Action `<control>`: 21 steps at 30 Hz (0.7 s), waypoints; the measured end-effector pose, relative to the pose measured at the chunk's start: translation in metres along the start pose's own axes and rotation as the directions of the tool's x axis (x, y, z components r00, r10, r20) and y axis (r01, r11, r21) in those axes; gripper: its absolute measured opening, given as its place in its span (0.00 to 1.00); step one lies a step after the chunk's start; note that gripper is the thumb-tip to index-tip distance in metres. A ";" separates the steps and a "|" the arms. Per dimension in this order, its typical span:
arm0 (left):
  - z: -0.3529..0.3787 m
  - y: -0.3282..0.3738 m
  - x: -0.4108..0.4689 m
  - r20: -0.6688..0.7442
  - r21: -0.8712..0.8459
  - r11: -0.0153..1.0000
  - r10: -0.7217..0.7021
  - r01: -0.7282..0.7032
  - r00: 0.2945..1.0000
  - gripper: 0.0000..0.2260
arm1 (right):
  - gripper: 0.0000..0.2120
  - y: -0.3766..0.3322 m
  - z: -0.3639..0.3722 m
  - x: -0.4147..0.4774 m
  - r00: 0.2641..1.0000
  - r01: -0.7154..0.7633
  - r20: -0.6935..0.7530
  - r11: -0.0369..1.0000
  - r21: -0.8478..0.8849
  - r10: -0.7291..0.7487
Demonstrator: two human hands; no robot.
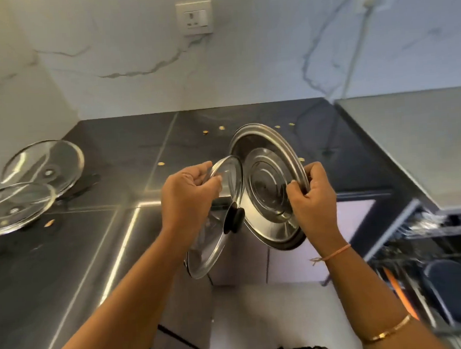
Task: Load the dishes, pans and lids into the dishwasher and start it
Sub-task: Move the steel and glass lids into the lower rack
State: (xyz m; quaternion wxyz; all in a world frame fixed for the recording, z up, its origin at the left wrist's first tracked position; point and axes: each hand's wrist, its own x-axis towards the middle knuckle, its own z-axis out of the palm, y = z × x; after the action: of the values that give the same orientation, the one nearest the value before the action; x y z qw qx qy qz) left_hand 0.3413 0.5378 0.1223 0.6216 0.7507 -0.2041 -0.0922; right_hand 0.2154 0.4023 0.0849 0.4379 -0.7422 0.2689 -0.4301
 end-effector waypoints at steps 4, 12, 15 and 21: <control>0.051 0.008 -0.029 0.193 0.221 0.968 0.076 -0.119 0.978 0.10 | 0.14 0.020 -0.063 -0.023 0.998 -0.043 -0.040 0.996 -0.076 0.040; 0.161 0.014 -0.119 0.496 0.592 0.720 0.031 -0.364 0.868 0.07 | 0.14 0.070 -0.204 -0.093 0.986 -0.163 -0.072 0.955 -0.246 0.150; 0.210 0.011 -0.160 0.521 0.632 0.702 -0.071 -0.328 0.850 0.10 | 0.17 0.086 -0.272 -0.123 0.977 -0.213 -0.076 0.933 -0.291 0.200; 0.300 0.002 -0.238 0.538 0.638 0.751 -0.277 -0.170 0.796 0.11 | 0.15 0.124 -0.389 -0.173 0.945 -0.327 -0.133 0.850 -0.414 0.299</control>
State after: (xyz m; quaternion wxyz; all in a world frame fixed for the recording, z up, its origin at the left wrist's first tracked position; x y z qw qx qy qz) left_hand 0.0091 0.3696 0.0334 0.2155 0.8559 -0.3869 -0.2671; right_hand -0.2116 0.3148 0.0017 0.3187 -0.7524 0.4882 -0.3065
